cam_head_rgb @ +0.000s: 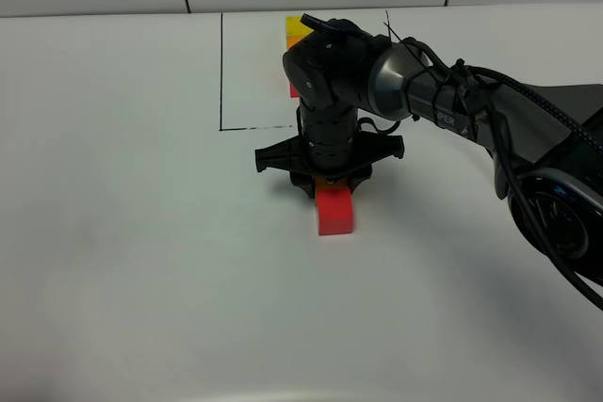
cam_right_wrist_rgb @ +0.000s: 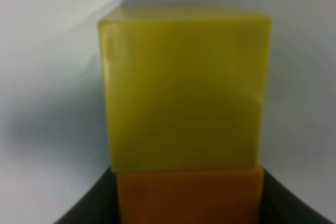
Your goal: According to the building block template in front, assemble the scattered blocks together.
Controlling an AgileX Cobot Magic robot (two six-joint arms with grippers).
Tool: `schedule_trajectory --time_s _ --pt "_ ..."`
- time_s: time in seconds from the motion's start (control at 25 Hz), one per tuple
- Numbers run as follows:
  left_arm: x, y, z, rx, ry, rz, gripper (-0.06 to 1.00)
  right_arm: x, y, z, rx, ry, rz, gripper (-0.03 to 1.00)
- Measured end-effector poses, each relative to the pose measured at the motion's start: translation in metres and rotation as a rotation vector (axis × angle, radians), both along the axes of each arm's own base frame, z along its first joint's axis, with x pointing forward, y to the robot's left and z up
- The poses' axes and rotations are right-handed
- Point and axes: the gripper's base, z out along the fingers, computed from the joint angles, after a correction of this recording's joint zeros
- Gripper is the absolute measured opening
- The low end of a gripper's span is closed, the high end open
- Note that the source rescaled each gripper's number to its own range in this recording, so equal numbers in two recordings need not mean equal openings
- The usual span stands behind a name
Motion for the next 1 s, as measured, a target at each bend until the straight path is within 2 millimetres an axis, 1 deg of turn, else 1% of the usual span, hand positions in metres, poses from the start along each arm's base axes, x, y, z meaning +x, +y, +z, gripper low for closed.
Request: schedule_trajectory --time_s 0.08,0.24,0.48,0.6,0.72,0.88,1.0 --pt "0.0 0.0 0.0 0.0 0.0 0.0 0.04 0.0 0.0 0.0 0.002 -0.003 0.0 0.11" --pt "0.0 0.0 0.0 0.0 0.0 0.0 0.04 0.001 0.0 0.0 0.001 -0.007 0.031 0.35" --pt "0.0 0.0 0.0 0.0 0.0 0.0 0.04 0.001 0.001 0.001 -0.004 -0.011 0.094 0.74" --pt "0.0 0.0 0.0 0.0 0.0 0.0 0.04 0.002 0.002 0.009 0.012 -0.042 0.121 0.88" --pt "0.0 0.0 0.0 0.0 0.0 0.0 0.04 0.003 0.003 0.023 0.039 -0.089 0.133 0.94" --pt "0.0 0.0 0.0 0.0 0.0 0.0 0.04 0.004 0.0 0.037 0.056 -0.116 0.13 0.95" --pt "0.0 0.0 0.0 0.0 0.0 0.0 0.04 0.007 -0.01 0.048 0.055 -0.117 0.129 0.96"
